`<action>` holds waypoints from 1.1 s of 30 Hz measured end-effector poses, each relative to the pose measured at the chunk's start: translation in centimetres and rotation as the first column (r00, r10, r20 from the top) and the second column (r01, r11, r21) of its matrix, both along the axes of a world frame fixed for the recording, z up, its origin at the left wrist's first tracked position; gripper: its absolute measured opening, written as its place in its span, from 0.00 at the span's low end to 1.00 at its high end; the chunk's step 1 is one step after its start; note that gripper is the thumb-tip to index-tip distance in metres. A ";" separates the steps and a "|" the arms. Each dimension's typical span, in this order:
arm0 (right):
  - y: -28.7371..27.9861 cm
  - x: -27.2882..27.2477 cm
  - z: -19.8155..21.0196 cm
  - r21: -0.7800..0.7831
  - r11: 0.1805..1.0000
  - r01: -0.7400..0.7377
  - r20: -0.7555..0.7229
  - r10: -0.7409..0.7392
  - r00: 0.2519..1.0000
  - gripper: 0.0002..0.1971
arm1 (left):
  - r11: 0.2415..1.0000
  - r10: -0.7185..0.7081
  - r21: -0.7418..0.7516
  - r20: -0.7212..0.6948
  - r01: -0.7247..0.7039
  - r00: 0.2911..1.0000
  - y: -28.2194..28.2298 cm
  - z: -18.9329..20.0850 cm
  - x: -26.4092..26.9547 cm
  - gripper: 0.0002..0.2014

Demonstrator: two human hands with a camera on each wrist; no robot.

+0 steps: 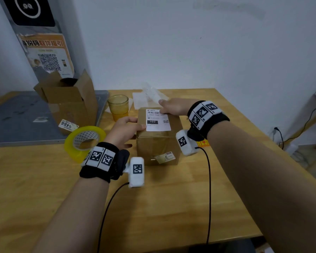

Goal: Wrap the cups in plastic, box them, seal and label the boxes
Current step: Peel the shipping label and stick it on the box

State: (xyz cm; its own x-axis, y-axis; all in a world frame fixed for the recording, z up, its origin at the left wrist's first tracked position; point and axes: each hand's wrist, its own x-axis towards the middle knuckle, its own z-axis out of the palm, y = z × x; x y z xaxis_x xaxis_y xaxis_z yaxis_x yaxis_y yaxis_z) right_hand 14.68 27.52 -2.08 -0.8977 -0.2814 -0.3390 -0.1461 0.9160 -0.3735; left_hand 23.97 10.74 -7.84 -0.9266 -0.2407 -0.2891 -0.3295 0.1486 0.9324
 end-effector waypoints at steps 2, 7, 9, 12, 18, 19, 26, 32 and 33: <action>0.6 0.5 0.2 0.040 0.999 -0.004 -0.007 0.005 1.000 0.26 | 1.000 -0.009 0.004 -0.004 0.009 1.000 0.0 -0.3 0.3 0.15; 2.2 1.0 -1.1 0.006 0.998 -0.064 -0.009 0.064 0.998 0.32 | 0.982 -0.036 -0.185 -0.002 0.035 0.999 -0.2 -0.6 1.7 0.20; 2.5 1.1 -1.8 -0.044 0.989 -0.138 0.011 0.139 0.990 0.29 | 0.966 -0.034 -0.256 -0.015 0.029 0.999 -0.1 -0.4 2.2 0.20; 2.6 1.5 -2.1 -0.067 0.979 -0.193 -0.017 0.192 0.981 0.24 | 0.977 -0.070 -0.202 0.010 0.071 0.997 0.6 -0.2 2.7 0.21; 6.3 0.5 -3.5 -0.376 0.926 0.029 -0.161 -0.096 0.982 0.21 | 0.981 -0.016 -0.195 -0.055 0.005 0.998 1.5 -0.6 2.6 0.20; 7.2 0.2 -4.1 -0.398 0.914 0.085 -0.172 -0.165 0.971 0.21 | 0.978 0.022 -0.204 -0.086 -0.039 0.996 1.4 -0.8 2.3 0.18; 12.1 -1.0 -8.1 -0.159 0.924 0.348 -0.171 -0.373 0.912 0.13 | 0.937 0.177 -0.243 -0.286 -0.250 0.942 0.7 -2.1 -1.0 0.31; 13.2 -1.9 -11.0 0.053 0.948 0.315 -0.068 -0.311 0.948 0.12 | 0.901 -0.003 -0.415 -0.297 -0.126 0.955 3.5 -3.3 -2.7 0.28; 13.3 -2.1 -11.5 0.066 0.949 0.307 -0.051 -0.304 0.951 0.14 | 0.898 0.010 -0.417 -0.304 -0.142 0.953 3.4 -3.7 -3.1 0.25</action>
